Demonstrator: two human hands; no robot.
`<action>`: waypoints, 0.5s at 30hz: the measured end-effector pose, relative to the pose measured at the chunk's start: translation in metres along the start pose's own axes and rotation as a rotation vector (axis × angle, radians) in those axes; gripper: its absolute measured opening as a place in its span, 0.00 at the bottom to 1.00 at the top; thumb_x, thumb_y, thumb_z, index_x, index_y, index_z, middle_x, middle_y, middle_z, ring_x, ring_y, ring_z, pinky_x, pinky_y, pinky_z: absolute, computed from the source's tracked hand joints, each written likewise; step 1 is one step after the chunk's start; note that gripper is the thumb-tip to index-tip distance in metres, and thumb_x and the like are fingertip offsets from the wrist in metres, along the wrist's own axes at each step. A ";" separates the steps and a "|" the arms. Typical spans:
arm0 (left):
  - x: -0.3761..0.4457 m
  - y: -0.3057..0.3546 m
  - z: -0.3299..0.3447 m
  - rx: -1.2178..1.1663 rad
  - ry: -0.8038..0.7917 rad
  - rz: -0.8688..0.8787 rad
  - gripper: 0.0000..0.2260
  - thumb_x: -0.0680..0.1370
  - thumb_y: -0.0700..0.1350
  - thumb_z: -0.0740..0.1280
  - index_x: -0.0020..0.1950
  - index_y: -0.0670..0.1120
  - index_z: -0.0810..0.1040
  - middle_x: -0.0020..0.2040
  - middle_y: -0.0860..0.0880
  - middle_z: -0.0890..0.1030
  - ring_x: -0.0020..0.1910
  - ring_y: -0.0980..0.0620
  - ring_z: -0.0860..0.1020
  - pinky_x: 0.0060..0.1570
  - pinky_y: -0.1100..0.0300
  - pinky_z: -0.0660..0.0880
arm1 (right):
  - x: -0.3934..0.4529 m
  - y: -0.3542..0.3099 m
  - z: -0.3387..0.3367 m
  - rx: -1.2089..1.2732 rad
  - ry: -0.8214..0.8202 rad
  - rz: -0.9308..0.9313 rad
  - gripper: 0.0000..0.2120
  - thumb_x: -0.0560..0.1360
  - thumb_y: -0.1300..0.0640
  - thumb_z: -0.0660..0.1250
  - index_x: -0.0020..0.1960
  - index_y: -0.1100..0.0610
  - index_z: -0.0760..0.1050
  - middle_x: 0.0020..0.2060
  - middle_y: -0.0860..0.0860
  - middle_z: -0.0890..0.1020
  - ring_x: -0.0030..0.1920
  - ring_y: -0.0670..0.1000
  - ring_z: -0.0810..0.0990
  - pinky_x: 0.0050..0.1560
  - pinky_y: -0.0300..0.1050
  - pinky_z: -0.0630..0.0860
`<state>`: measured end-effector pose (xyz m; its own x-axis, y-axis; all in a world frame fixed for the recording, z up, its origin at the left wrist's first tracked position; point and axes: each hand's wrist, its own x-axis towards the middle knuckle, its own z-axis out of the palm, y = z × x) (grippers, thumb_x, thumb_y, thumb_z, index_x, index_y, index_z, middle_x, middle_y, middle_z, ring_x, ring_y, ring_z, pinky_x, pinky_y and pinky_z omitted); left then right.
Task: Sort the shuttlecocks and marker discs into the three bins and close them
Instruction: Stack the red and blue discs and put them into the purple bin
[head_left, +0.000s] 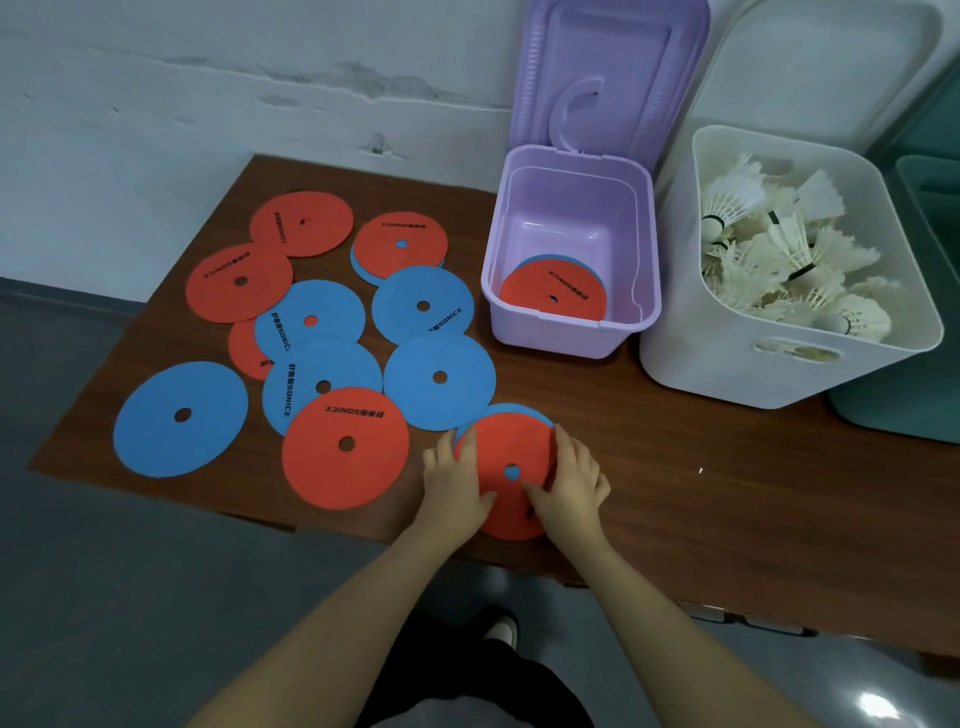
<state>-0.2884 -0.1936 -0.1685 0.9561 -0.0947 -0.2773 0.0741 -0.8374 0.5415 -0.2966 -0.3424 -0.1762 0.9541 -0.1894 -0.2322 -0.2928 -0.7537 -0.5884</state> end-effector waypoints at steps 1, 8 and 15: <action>0.000 0.000 0.001 -0.008 0.006 -0.021 0.39 0.72 0.49 0.71 0.75 0.48 0.51 0.72 0.44 0.56 0.65 0.44 0.58 0.66 0.52 0.60 | 0.002 0.000 -0.003 0.009 0.001 0.008 0.38 0.71 0.54 0.69 0.74 0.52 0.53 0.69 0.53 0.62 0.69 0.54 0.59 0.70 0.53 0.49; -0.003 0.003 0.008 0.037 -0.036 -0.030 0.46 0.68 0.58 0.72 0.76 0.49 0.48 0.65 0.46 0.58 0.64 0.48 0.59 0.65 0.55 0.58 | 0.010 0.021 -0.019 0.075 0.040 0.028 0.27 0.70 0.59 0.71 0.67 0.54 0.68 0.60 0.53 0.68 0.62 0.54 0.68 0.63 0.48 0.57; 0.000 0.004 0.006 -0.077 -0.065 0.008 0.43 0.69 0.53 0.73 0.75 0.49 0.52 0.60 0.48 0.57 0.61 0.47 0.63 0.64 0.56 0.62 | 0.005 0.027 -0.025 0.245 0.068 -0.082 0.24 0.69 0.64 0.71 0.63 0.55 0.71 0.57 0.51 0.77 0.58 0.50 0.74 0.59 0.42 0.70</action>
<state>-0.2895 -0.2003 -0.1708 0.9364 -0.1379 -0.3226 0.0908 -0.7930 0.6025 -0.2979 -0.3792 -0.1739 0.9749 -0.1821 -0.1285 -0.2133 -0.5952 -0.7747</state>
